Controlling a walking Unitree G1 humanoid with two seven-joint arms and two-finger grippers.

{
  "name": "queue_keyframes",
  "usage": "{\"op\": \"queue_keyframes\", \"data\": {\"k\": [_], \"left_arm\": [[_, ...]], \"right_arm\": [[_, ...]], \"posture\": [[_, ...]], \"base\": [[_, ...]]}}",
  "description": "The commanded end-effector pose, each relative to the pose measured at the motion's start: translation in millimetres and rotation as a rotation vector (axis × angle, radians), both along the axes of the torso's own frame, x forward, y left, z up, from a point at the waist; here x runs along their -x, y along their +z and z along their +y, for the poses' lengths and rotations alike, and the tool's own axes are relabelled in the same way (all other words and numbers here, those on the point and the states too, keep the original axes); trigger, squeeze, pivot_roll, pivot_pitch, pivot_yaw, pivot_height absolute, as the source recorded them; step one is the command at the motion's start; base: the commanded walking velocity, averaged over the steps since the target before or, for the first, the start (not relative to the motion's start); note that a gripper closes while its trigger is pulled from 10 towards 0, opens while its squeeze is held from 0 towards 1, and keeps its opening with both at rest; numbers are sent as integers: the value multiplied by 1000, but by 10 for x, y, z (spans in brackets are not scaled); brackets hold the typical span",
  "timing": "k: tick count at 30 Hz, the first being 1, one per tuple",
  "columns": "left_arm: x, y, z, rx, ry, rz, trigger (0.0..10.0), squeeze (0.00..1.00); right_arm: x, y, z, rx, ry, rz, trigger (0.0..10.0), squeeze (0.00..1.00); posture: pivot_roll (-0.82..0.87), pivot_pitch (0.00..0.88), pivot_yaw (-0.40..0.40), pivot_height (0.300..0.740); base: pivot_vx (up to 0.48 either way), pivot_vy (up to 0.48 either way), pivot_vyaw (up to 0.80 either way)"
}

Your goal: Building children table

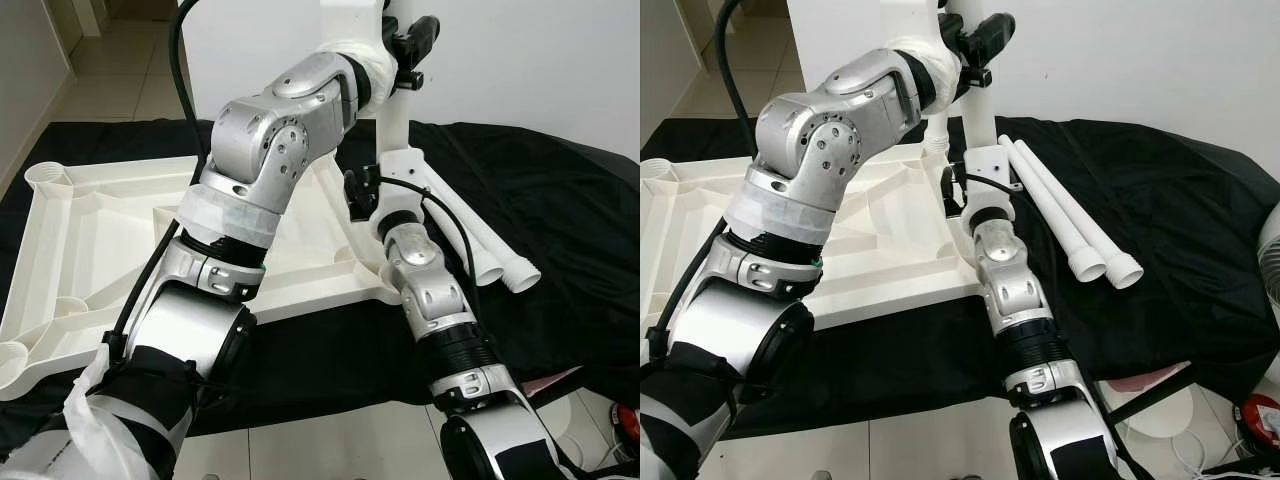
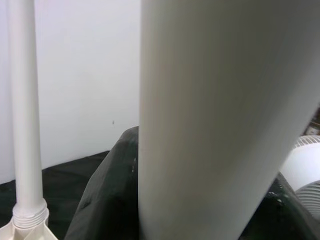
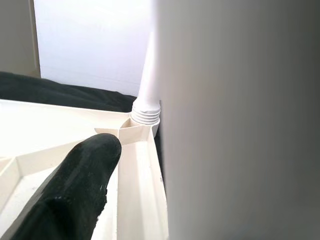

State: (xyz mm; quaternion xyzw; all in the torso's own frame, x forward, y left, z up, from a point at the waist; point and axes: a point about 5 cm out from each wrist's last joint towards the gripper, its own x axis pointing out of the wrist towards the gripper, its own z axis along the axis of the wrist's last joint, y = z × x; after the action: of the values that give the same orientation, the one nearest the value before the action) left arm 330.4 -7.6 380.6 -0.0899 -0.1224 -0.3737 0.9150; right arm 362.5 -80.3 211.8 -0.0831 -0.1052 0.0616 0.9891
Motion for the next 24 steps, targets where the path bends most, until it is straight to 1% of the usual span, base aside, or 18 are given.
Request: {"op": "queue_keyframes", "data": {"k": [1,2,4,6,8,19,20,22,23,24], "left_arm": [[100,39,-111,-1,-56,-23,10000,0],[100,39,-111,-1,-56,-23,10000,0],[103,34,-121,-4,-50,-25,10000,0],[103,34,-121,-4,-50,-25,10000,0],[105,33,-128,-3,-45,-25,10000,0],[122,19,-153,-15,-55,-30,10000,0],[121,18,-155,-16,-55,-30,10000,0],[120,17,-156,-17,-54,-31,10000,0],[121,18,-156,-18,-54,-32,10000,0],[122,20,-157,-18,-54,-32,10000,0]], "right_arm": [[16,15,36,20,1,-16,10000,0],[16,15,36,20,1,-16,10000,0],[8,34,12,66,-31,-34,10000,0],[8,34,12,66,-31,-34,10000,0],[5,34,8,108,-49,-46,10000,0],[1,49,-5,135,-76,-57,10000,0],[-2,49,-9,140,-82,-57,7804,0],[-3,49,-10,144,-86,-59,7804,0],[-4,44,-12,157,-92,-59,275,0],[-4,37,-15,156,-96,-55,0,0]], "posture": [[45,23,-61,740],[45,23,-61,740],[46,24,-64,740],[46,24,-64,740],[47,24,-63,740],[47,25,-59,740],[48,25,-58,740],[48,25,-58,740],[48,25,-57,740],[48,25,-57,740]], "base": [[0,0,0],[0,0,0],[0,0,0],[0,0,0],[0,0,0],[0,0,0],[0,0,0],[0,0,0],[0,0,0],[0,0,0]]}}
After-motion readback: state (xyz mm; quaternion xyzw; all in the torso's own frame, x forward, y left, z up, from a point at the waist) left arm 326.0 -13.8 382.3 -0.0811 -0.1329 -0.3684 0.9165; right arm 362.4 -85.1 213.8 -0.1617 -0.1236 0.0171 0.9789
